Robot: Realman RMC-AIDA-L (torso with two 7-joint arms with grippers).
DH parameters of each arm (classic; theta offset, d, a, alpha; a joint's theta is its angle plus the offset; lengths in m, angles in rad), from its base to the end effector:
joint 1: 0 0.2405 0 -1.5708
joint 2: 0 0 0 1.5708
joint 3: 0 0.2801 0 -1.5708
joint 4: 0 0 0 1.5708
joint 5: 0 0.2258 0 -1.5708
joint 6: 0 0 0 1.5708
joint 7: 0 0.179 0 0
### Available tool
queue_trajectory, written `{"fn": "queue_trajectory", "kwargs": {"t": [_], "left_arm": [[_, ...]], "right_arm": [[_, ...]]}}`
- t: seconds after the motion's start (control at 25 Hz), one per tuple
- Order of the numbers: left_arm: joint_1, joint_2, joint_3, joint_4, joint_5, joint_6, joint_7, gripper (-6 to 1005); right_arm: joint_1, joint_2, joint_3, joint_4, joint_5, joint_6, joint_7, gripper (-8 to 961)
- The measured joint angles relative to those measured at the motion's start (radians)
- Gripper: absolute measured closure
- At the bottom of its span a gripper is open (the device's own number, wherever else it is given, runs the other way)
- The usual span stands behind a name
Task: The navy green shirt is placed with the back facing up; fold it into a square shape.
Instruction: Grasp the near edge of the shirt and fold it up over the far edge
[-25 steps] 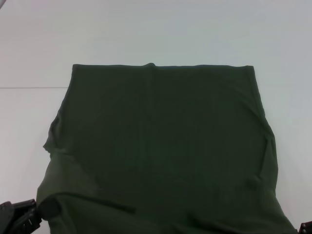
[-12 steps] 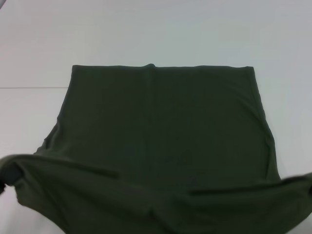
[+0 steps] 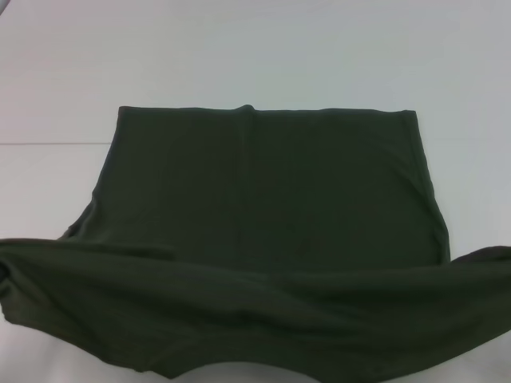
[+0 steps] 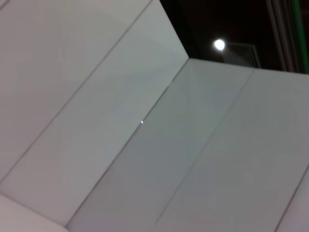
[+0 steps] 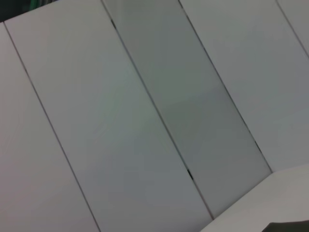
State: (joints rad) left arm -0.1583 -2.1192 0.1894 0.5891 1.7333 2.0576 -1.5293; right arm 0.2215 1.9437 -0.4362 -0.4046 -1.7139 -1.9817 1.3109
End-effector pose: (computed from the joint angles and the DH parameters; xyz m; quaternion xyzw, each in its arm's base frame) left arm -0.3357 0.2198 0.0487 -0.7263 -0.3472 -0.5549 0.2095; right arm 0.3440 0.2453 0.0526 -0.8084 0.2908 0.4783 0.1821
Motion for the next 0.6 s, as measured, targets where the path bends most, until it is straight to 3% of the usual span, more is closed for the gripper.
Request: {"fn": "queue_trajectory", "kwargs": {"t": [0.6], "left_arm": [[0.072,-0.029,0.002,-0.016,-0.093,0.002,0.043,972]], "right_arm": [[-0.041,0.036,0.084,0.007,0.006,-0.002,-0.029,916]]}}
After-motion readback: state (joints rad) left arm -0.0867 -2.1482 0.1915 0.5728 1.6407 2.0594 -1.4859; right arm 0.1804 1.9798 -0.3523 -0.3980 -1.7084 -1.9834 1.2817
